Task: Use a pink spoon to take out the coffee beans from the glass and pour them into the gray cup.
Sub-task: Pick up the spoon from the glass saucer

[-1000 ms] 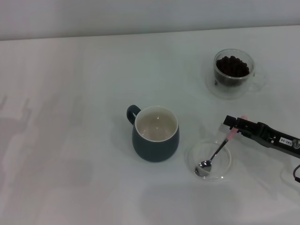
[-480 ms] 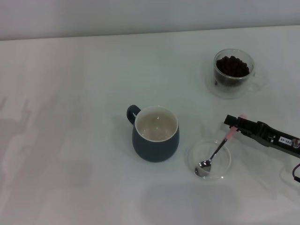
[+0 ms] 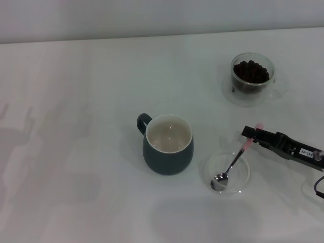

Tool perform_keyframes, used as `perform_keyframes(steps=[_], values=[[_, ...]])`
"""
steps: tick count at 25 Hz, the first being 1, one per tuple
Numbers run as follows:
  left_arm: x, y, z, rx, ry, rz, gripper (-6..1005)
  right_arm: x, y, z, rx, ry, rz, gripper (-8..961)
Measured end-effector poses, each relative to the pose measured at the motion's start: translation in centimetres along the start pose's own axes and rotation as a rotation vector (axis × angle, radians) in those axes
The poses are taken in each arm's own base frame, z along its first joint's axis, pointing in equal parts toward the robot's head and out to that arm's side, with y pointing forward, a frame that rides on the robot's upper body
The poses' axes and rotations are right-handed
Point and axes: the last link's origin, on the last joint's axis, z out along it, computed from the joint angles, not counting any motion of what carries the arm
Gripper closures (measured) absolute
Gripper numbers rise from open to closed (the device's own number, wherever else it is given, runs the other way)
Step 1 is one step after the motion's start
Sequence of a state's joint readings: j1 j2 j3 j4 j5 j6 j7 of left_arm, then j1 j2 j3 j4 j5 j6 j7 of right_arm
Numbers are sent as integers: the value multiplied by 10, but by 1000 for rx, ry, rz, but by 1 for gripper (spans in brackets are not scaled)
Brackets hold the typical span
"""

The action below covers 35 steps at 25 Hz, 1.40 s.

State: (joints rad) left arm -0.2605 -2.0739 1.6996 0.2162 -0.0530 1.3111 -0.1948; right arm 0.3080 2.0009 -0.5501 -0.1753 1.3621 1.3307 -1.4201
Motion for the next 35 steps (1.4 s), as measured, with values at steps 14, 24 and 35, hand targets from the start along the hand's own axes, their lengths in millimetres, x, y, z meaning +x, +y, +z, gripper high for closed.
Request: perform_keyframes(steps=[14, 24, 35], values=[[0, 0, 0, 3, -1, -1, 406, 0, -1, 4, 16, 5, 2, 624], [-1, -1, 0, 5, -3, -1, 406, 0, -1, 4, 12, 7, -3, 736], [-2, -1, -2, 7, -11, -1, 406, -6, 8, 2, -50, -12, -11, 811]])
